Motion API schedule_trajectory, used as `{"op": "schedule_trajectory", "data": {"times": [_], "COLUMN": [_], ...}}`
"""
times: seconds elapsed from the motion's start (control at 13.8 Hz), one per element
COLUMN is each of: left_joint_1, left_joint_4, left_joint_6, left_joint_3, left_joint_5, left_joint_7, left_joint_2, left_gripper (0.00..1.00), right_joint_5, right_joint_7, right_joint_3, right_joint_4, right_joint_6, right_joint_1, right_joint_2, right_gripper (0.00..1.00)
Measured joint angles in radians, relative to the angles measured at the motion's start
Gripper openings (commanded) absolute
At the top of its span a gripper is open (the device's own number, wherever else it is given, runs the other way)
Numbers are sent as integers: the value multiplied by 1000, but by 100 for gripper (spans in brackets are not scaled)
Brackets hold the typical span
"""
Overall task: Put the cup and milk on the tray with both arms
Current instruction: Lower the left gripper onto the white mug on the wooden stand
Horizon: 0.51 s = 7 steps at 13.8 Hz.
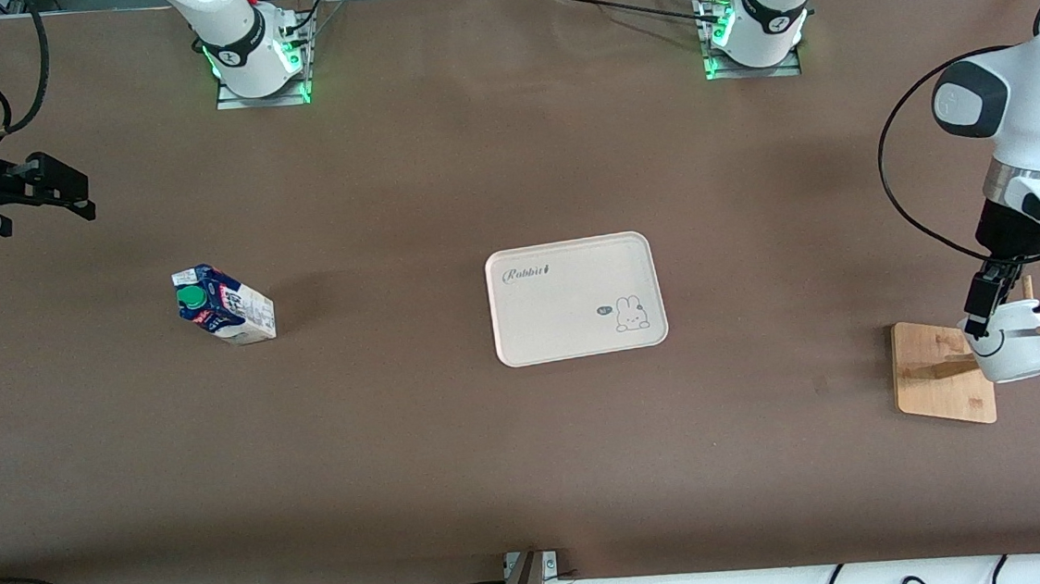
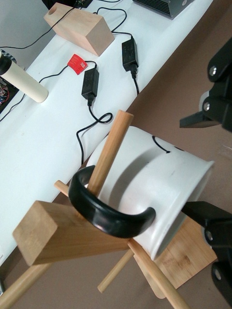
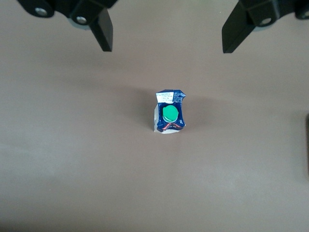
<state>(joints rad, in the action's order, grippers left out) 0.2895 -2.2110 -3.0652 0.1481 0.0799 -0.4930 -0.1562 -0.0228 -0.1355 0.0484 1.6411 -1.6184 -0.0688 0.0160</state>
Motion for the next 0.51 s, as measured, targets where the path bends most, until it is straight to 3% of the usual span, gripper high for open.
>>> {"op": "schedule_trajectory", "data": {"times": [0.36,0.44,0.51], "left_joint_1": [0,0,0], "left_joint_4": [4,4,4], "left_joint_6": [0,0,0], "left_joint_3": [3,4,5], "left_joint_5": [0,0,0], "left_joint_7": [3,5,7], "left_joint_2": [0,0,0], "left_gripper": [41,38,29], "right_joint_5": [0,0,0], "right_joint_7": [0,0,0], "right_joint_3": [0,0,0], "right_joint_4": [0,0,0], "right_joint_6": [0,0,0], "right_joint_1": [0,0,0], "right_joint_2": [0,0,0], "right_gripper": [100,100,100]}}
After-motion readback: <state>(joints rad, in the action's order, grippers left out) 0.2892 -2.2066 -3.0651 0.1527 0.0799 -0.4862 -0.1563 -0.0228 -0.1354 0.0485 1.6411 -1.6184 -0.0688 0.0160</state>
